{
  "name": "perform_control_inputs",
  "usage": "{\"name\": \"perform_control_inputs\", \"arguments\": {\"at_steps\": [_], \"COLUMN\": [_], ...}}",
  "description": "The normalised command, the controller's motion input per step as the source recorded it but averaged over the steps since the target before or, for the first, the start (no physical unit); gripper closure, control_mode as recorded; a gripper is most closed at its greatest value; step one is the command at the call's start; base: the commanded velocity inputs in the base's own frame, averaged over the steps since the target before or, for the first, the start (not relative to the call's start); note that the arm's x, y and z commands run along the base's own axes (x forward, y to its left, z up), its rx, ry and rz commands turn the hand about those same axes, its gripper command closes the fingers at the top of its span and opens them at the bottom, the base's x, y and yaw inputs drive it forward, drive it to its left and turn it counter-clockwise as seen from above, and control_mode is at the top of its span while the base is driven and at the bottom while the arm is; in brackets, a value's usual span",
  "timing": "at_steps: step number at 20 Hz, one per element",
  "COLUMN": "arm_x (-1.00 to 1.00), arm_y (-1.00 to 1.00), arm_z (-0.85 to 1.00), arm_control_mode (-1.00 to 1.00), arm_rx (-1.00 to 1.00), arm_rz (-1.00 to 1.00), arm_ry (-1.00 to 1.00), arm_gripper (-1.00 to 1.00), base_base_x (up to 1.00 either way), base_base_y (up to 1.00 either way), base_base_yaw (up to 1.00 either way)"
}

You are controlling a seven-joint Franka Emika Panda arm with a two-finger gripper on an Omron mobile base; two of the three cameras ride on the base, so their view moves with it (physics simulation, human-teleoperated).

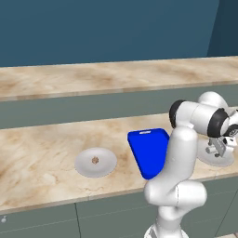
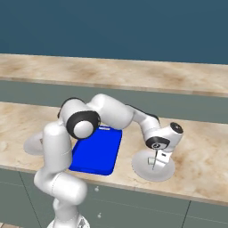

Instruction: Move the dessert items from the plates to the tray.

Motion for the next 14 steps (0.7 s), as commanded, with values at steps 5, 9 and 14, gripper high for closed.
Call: {"name": "perform_control_inputs", "arguments": {"at_steps": [5, 9, 14], "arm_x": [0.02, 0.00, -0.05], "arm_y": [0.00, 0.00, 0.00], "arm_z": [-0.15, -0.09, 0.00], "arm_control_mode": [-1.00, -1.00, -1.00], "arm_rx": [0.01, 0.00, 0.00], "arm_rz": [0.00, 0.00, 0.00], "arm_ry": [0.00, 0.00, 0.00], "arm_gripper": [1.00, 1.00, 1.00], "base_base_x": [0.00, 0.00, 0.00], "base_base_y": [0.00, 0.00, 0.00], "base_base_yaw": [0.00, 0.00, 0.00]}}
